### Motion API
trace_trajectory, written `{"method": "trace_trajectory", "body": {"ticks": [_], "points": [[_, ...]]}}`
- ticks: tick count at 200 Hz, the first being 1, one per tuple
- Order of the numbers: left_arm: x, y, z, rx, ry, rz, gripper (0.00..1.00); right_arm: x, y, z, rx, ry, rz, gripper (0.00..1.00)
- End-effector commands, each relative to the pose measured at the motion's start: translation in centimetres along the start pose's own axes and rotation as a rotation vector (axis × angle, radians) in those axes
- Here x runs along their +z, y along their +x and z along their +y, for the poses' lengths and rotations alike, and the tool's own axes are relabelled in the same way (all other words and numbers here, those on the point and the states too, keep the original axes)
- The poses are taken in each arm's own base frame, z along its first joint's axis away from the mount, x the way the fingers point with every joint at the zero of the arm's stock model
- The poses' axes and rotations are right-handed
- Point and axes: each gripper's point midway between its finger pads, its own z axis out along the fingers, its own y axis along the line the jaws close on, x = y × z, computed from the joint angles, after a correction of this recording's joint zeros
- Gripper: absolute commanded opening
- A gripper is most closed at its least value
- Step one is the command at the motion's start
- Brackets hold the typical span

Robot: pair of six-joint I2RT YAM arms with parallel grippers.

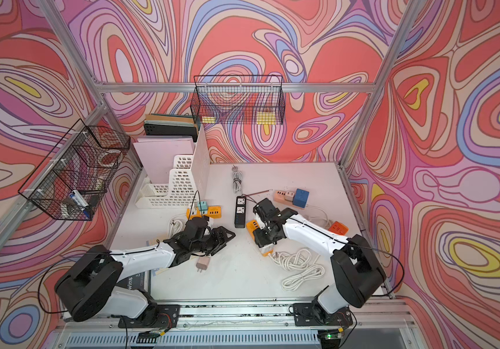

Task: Pull the plug off the socket
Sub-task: Move the socket to the center of the board, then remove the plug from the socket.

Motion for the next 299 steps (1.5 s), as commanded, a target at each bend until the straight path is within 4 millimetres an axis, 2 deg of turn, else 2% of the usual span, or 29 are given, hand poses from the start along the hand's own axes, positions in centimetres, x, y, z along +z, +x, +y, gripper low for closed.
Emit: {"method": "trace_trajectory", "body": {"ticks": [1, 20, 45, 78, 94, 103, 137, 158, 175, 184, 211, 223, 243, 268, 286, 299], "points": [[1.7, 1.1, -3.6, -0.013, 0.131, 0.074, 0.73, 0.2, 0.5, 2.1, 0.136, 0.009, -0.042, 0.41], [2.9, 1.7, -1.9, -0.033, 0.059, 0.091, 0.72, 0.5, 1.2, 2.7, 0.183, -0.007, -0.066, 0.41], [3.7, 1.9, 0.8, -0.062, -0.039, 0.094, 0.71, 0.8, 1.8, 2.7, 0.202, -0.018, -0.059, 0.41], [5.9, 3.3, 0.7, -0.067, -0.046, 0.186, 0.64, 0.8, 1.9, 3.1, 0.220, -0.047, -0.059, 0.40], [6.8, 4.3, 0.4, -0.049, -0.054, 0.230, 0.58, 0.9, 1.9, 3.4, 0.226, -0.056, -0.051, 0.39], [7.0, 4.8, 1.0, -0.043, -0.094, 0.250, 0.54, 0.9, 1.7, 3.4, 0.228, -0.055, -0.051, 0.39], [5.5, 5.7, 6.3, -0.089, -0.345, 0.250, 0.39, 0.2, -0.4, 2.9, 0.244, -0.007, -0.048, 0.38], [4.8, 6.1, 8.6, -0.120, -0.449, 0.250, 0.37, -0.7, -1.4, 2.1, 0.296, -0.028, -0.050, 0.35], [4.6, 6.4, 9.8, -0.121, -0.515, 0.271, 0.36, -1.0, -0.9, 1.9, 0.314, -0.037, -0.043, 0.31], [4.6, 6.5, 10.3, -0.121, -0.540, 0.280, 0.36, -1.1, -0.4, 2.3, 0.305, -0.042, -0.028, 0.27], [4.4, 6.7, 11.6, -0.123, -0.600, 0.289, 0.36, -1.3, 0.3, 4.8, 0.236, 0.017, -0.028, 0.27], [4.2, 6.7, 12.0, -0.118, -0.624, 0.287, 0.36, -1.4, -0.2, 4.6, 0.261, 0.040, -0.048, 0.27], [4.0, 6.7, 12.4, -0.111, -0.645, 0.289, 0.36, -2.2, -1.8, 2.7, 0.315, 0.086, -0.092, 0.28], [4.0, 6.7, 12.9, -0.100, -0.661, 0.296, 0.36, -3.1, -2.4, 1.4, 0.349, 0.059, -0.101, 0.28], [3.8, 6.6, 12.9, -0.086, -0.667, 0.293, 0.35, -3.1, -2.0, 1.9, 0.362, 0.003, -0.100, 0.28], [3.8, 6.3, 12.7, -0.070, -0.666, 0.283, 0.35, -2.3, -1.0, 3.1, 0.359, -0.023, -0.071, 0.28]]}}
